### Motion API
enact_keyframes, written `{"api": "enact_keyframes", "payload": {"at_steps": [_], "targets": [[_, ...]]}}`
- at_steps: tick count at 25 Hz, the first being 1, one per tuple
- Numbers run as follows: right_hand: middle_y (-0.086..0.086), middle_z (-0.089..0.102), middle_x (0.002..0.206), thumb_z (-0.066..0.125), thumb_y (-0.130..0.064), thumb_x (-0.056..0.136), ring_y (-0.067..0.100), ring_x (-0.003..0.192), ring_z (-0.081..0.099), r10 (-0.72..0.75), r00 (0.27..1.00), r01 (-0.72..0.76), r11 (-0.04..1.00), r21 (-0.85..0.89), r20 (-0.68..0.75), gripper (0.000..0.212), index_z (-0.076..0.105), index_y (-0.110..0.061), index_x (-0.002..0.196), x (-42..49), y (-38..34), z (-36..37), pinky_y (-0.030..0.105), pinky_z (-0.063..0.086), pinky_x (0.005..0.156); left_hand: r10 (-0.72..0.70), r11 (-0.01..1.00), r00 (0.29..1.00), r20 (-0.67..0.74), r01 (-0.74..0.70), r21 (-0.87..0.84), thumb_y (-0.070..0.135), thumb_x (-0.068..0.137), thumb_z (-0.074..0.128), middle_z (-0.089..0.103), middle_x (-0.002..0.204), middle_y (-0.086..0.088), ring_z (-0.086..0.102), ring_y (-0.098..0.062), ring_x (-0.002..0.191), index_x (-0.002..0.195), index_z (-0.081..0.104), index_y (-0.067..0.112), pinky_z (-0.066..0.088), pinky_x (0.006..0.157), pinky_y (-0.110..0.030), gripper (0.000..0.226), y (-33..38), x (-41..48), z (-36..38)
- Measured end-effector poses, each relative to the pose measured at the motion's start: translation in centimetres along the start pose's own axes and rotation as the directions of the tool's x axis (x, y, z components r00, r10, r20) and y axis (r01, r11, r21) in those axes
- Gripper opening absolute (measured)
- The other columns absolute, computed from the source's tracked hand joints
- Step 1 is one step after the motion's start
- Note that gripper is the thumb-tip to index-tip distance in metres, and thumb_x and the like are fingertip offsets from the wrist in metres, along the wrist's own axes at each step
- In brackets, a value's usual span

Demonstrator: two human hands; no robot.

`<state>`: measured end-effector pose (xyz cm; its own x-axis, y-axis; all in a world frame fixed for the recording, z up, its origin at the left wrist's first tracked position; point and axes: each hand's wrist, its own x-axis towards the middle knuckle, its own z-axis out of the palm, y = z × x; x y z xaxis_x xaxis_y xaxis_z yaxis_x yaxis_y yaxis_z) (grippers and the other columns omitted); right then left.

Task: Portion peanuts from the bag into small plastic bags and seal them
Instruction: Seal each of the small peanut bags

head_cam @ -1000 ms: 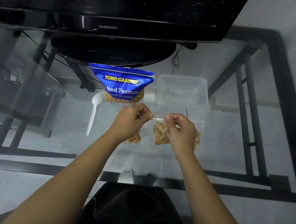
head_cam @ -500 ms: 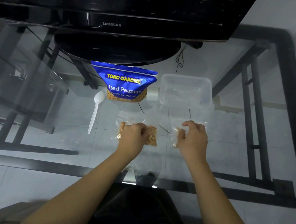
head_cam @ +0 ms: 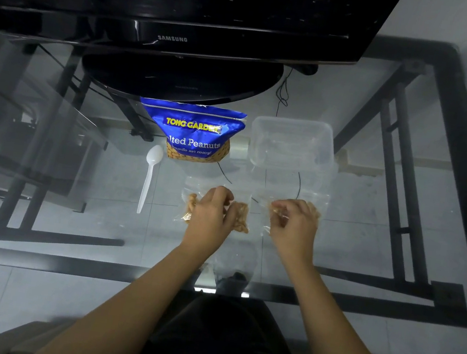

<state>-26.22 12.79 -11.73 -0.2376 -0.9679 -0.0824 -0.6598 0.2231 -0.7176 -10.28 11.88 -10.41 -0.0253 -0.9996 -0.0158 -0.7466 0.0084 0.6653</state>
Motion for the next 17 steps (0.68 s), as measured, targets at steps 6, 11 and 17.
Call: {"api": "enact_keyframes", "payload": {"at_steps": [6,11,17], "targets": [[-0.006,0.061,0.11,0.071,-0.01,0.079,0.01,0.096,0.062,0.156,0.971,-0.229,0.821,0.523,0.18,0.028,0.06,-0.031,0.093,-0.8,-2.5,-1.5,0.02,0.053,0.077,-0.266,0.759,0.918,0.294,0.388,-0.524,0.025,0.088,0.061,0.069,0.096,0.0,0.065,-0.01,0.088,0.114,0.061,0.015,0.05,0.079,-0.016,0.028,2.5,1.6,-0.9],[-0.002,0.068,0.098,0.064,-0.025,0.086,0.015,0.088,0.067,0.334,0.918,-0.378,0.583,0.72,0.211,0.024,0.058,-0.026,0.109,-0.3,-3.8,-2.0,0.03,0.057,0.072,-0.231,0.677,0.92,0.317,0.386,-0.627,0.006,0.088,0.059,0.065,0.076,-0.007,0.063,-0.018,0.071,0.095,0.065,0.011,0.055,0.071,-0.035,0.011,3.2,2.1,-1.5],[-0.003,0.072,0.085,0.064,-0.026,0.086,0.015,0.084,0.068,0.28,0.955,-0.285,0.782,0.554,0.097,0.005,0.068,-0.027,0.084,-0.1,-3.8,-1.8,0.038,0.057,0.079,-0.181,0.744,0.925,0.334,0.351,-0.568,0.019,0.085,0.065,0.067,0.081,-0.001,0.066,-0.017,0.078,0.093,0.068,0.014,0.055,0.069,-0.031,0.01,3.6,2.4,-2.3]]}}
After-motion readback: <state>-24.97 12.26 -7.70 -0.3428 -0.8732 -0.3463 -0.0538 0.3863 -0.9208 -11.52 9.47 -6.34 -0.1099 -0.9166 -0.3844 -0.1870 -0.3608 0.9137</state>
